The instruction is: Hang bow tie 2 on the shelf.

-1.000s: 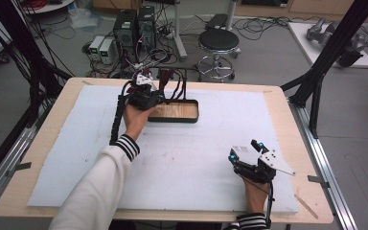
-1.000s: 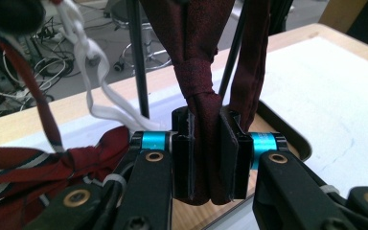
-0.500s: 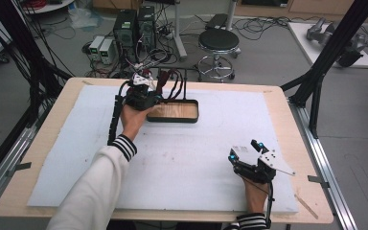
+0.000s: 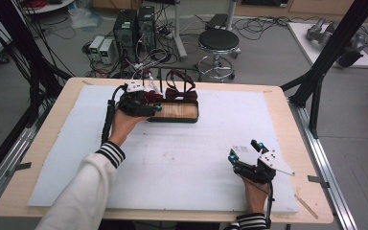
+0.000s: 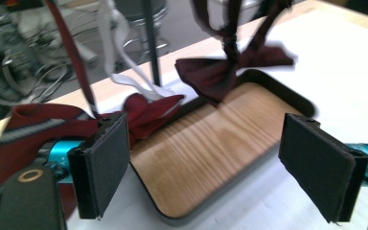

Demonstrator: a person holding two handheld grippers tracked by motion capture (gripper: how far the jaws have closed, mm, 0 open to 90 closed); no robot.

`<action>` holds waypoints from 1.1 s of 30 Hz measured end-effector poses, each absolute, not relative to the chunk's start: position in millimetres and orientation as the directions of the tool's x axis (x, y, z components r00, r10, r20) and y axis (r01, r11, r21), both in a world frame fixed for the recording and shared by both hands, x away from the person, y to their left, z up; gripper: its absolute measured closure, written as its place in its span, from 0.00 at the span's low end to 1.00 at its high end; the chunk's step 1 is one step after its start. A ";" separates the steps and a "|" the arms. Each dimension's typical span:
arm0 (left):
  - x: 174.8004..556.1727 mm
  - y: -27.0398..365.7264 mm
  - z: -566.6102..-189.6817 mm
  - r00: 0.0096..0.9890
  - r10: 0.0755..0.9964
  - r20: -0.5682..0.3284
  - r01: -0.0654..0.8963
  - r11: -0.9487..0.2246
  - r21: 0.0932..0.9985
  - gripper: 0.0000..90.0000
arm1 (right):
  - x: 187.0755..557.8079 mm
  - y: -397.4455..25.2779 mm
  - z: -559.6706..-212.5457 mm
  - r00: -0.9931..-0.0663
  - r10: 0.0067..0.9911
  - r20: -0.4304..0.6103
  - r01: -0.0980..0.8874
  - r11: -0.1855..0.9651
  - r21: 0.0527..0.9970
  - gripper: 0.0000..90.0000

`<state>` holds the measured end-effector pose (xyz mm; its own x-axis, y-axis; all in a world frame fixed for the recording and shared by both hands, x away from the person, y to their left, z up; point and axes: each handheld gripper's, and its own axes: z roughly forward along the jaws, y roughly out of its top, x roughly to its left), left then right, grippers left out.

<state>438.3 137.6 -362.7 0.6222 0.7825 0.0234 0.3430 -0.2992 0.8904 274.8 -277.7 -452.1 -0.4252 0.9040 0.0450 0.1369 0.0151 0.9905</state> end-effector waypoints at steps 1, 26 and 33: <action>434.2 140.2 -362.2 0.637 0.770 0.031 0.322 -0.302 0.897 0.20 | 274.9 -277.7 -452.0 -0.424 0.904 0.047 0.137 0.012 0.990 0.12; 320.2 269.7 -399.3 0.736 0.673 0.070 0.014 -0.118 0.993 0.15 | 273.4 -276.4 -452.2 -0.423 0.906 0.016 0.116 0.036 0.993 0.12; 297.2 296.7 -431.0 0.715 0.698 0.040 0.008 -0.066 0.998 0.15 | 273.1 -276.2 -452.3 -0.425 0.905 0.019 0.115 0.033 0.993 0.12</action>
